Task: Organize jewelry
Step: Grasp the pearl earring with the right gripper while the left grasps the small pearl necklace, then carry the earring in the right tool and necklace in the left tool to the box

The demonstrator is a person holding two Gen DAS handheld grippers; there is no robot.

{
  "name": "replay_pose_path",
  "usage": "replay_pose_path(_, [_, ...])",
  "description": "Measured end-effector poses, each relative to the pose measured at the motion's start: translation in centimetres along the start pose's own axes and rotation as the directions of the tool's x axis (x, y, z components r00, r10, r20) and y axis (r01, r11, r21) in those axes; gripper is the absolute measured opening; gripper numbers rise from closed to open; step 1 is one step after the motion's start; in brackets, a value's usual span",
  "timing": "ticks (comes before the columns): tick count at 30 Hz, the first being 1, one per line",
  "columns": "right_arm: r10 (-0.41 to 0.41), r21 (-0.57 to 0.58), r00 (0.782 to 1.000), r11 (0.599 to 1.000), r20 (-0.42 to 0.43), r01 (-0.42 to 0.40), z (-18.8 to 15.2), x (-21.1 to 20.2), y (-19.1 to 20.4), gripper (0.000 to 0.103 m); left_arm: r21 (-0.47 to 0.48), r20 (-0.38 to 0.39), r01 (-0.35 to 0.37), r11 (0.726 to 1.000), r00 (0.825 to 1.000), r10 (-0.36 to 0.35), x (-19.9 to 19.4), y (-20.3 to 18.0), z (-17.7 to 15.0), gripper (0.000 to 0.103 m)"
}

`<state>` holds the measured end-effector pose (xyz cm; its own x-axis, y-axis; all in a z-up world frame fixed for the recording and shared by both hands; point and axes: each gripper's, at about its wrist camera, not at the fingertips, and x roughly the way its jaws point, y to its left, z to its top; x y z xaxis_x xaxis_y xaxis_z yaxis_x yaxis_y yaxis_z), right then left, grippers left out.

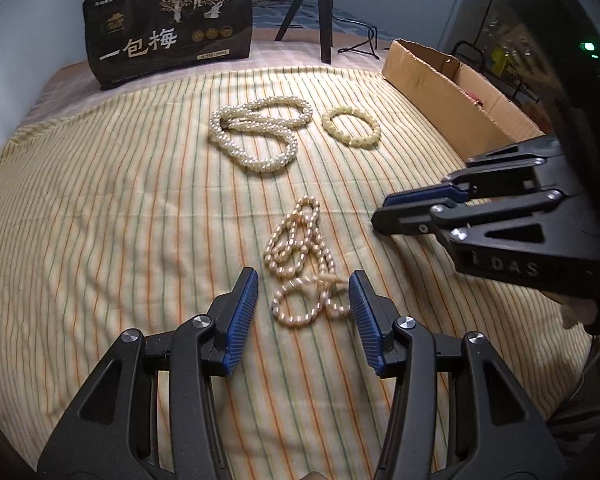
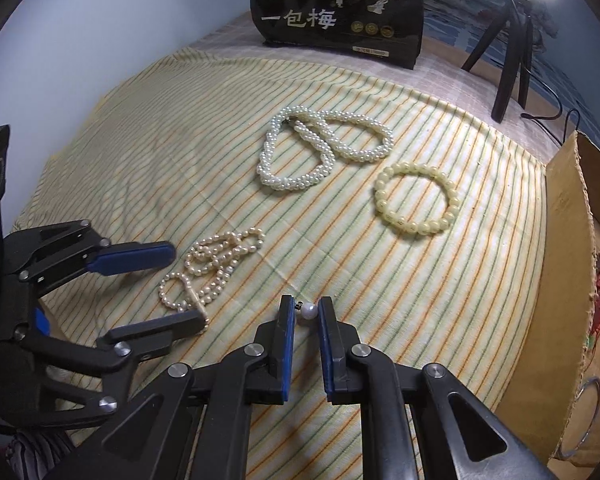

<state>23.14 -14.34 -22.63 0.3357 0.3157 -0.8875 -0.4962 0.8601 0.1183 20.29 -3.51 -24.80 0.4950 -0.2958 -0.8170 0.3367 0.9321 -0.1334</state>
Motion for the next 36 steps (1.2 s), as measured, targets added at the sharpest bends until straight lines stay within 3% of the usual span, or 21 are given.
replay_pose_path(5, [-0.002, 0.016, 1.0, 1.0, 0.003, 0.002, -0.3, -0.2, -0.6, 0.009, 0.0, -0.004, -0.039, 0.999, 0.999, 0.039, 1.2, 0.0, 0.8, 0.048])
replay_pose_path(7, [-0.002, 0.02, 1.0, 1.0, 0.004, 0.002, -0.4, -0.2, -0.7, 0.009, 0.003, 0.007, -0.057, 0.998, 0.998, 0.057, 1.4, -0.1, 1.0, 0.04])
replay_pose_path(11, [-0.001, 0.031, 1.0, 1.0, 0.007, 0.001, -0.6, -0.3, -1.0, 0.009, -0.044, 0.018, -0.044, 0.998, 0.999, 0.044, 1.7, 0.9, 1.4, 0.011])
replay_pose_path(19, [-0.011, 0.037, 1.0, 0.999, 0.023, 0.01, -0.8, -1.0, -0.9, 0.009, -0.082, 0.04, -0.041, 0.996, 0.998, 0.044, 0.6, 1.1, 1.6, 0.007])
replay_pose_path(36, [-0.017, 0.086, 0.99, 0.996, 0.141, 0.005, -2.5, -8.1, -1.6, 0.009, -0.067, 0.13, -0.037, 0.997, 0.99, 0.045, -5.6, 0.0, 1.9, 0.005])
